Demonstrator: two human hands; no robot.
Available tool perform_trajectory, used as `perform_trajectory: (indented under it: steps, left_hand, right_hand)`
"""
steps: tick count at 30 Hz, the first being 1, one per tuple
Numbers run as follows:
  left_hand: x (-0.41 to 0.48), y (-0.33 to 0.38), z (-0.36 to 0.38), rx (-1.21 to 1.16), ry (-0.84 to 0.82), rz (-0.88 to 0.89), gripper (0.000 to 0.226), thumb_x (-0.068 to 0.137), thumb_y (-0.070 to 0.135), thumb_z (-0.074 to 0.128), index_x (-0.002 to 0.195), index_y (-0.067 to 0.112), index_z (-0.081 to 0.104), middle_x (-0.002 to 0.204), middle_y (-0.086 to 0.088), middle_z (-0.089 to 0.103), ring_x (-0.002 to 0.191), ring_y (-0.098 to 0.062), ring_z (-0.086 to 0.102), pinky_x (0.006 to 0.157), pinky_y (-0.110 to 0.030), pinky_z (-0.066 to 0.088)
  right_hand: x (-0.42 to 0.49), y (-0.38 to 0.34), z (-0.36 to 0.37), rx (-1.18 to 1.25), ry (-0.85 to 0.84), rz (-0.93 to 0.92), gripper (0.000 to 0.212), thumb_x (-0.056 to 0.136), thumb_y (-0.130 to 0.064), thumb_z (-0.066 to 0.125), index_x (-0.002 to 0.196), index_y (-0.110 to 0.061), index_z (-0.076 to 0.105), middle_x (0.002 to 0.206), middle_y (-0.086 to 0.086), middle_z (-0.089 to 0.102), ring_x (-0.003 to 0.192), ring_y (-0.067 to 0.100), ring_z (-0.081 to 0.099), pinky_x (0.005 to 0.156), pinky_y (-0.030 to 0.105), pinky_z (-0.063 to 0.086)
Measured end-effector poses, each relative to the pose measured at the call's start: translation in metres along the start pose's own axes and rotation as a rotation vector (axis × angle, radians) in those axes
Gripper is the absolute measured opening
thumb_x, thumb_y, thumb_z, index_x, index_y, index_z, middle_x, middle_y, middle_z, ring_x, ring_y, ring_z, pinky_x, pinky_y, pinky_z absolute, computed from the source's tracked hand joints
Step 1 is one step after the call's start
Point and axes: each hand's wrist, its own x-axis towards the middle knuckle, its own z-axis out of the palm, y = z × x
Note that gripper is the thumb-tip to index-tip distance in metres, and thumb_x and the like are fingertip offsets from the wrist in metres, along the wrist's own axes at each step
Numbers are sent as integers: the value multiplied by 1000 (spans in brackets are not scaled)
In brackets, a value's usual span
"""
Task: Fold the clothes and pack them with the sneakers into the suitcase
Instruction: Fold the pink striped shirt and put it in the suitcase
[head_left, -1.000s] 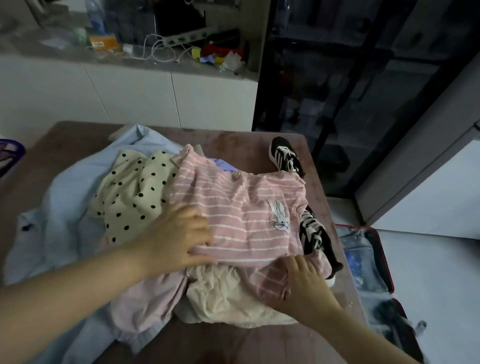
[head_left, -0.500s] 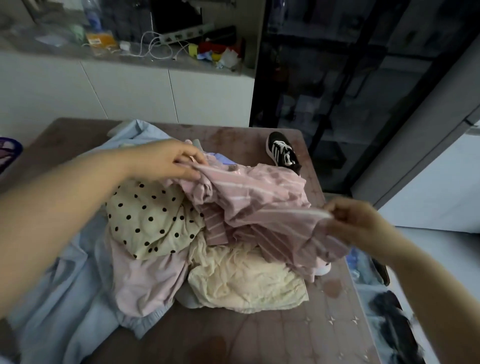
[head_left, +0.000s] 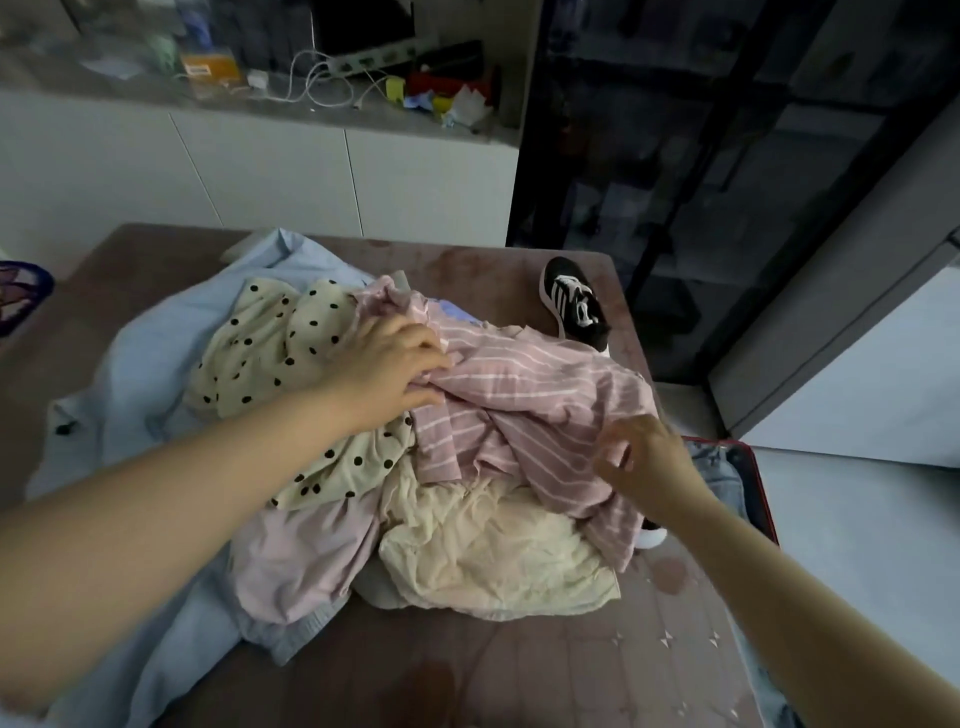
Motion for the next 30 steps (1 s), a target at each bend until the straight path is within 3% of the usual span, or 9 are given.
perform_trajectory:
  steps: [3, 6, 10, 14, 18, 21, 24, 26, 30]
  left_hand:
    - [-8, -4, 11, 111, 118, -1, 46, 59, 27, 84, 102, 19, 69, 110, -6, 51, 102, -27, 38, 86, -50, 45]
    - [-14, -8, 23, 181, 228, 297, 20, 72, 34, 67, 88, 24, 72, 96, 4, 65, 95, -19, 39, 84, -38, 41]
    - [-16, 2, 35, 228, -48, 403, 35, 68, 37, 71, 101, 29, 70, 102, 11, 68, 102, -14, 40, 81, -30, 23]
    - [-4, 9, 25, 181, -327, 143, 22, 88, 29, 54, 107, 33, 63, 108, 13, 56, 116, -20, 37, 96, -29, 21]
    - [-1, -7, -1, -168, -158, -6, 24, 83, 31, 50, 100, 40, 64, 110, 10, 61, 112, -21, 45, 102, -38, 29]
    - [-12, -4, -49, -652, -24, -70, 49, 83, -8, 49, 86, 40, 61, 91, 19, 64, 97, -4, 57, 91, -32, 45]
    - [-32, -4, -85, -849, 31, -91, 47, 85, -16, 45, 88, 29, 58, 86, 26, 65, 85, 11, 58, 80, -9, 44]
    - [-49, -3, -95, -801, -18, -46, 45, 86, -7, 52, 90, 37, 61, 92, 25, 66, 90, 9, 59, 82, -11, 45]
    - [-88, 13, -55, -496, -409, 57, 45, 84, 5, 56, 88, 50, 60, 85, 34, 61, 85, 13, 55, 75, -8, 38]
  right_hand:
    - [-18, 1, 21, -160, -8, -38, 54, 69, -42, 76, 117, -27, 56, 125, 1, 47, 117, 30, 42, 102, 39, 33]
    - [-25, 6, 38, -288, 3, -262, 75, 50, -50, 83, 117, -29, 56, 120, 6, 53, 114, 34, 45, 103, 45, 31]
    - [-16, -1, 34, -195, 161, -373, 23, 67, -34, 67, 88, -30, 73, 102, -2, 67, 100, 24, 56, 103, 41, 22]
    - [-2, -5, -10, 146, 184, -155, 18, 82, -10, 66, 96, -18, 73, 84, -5, 69, 86, 17, 57, 98, 37, 37]
    - [-9, -14, -69, 422, 64, -120, 19, 83, -9, 67, 76, -27, 66, 62, -29, 62, 63, -11, 56, 66, 9, 43]
    - [-20, -17, -102, 605, 118, -86, 29, 88, -6, 60, 69, -26, 67, 54, -22, 62, 50, -7, 54, 52, 5, 44]
    - [-35, -17, -120, 618, 202, -87, 34, 91, -13, 57, 67, -33, 70, 57, -20, 63, 52, -4, 56, 50, 6, 44]
    - [-44, -12, -116, 556, 139, -116, 39, 89, -16, 59, 66, -46, 69, 63, -23, 65, 58, -7, 58, 56, 4, 45]
    - [-64, 12, -67, 112, -229, -72, 41, 84, -18, 67, 65, -53, 60, 70, -30, 65, 68, -12, 57, 70, 15, 45]
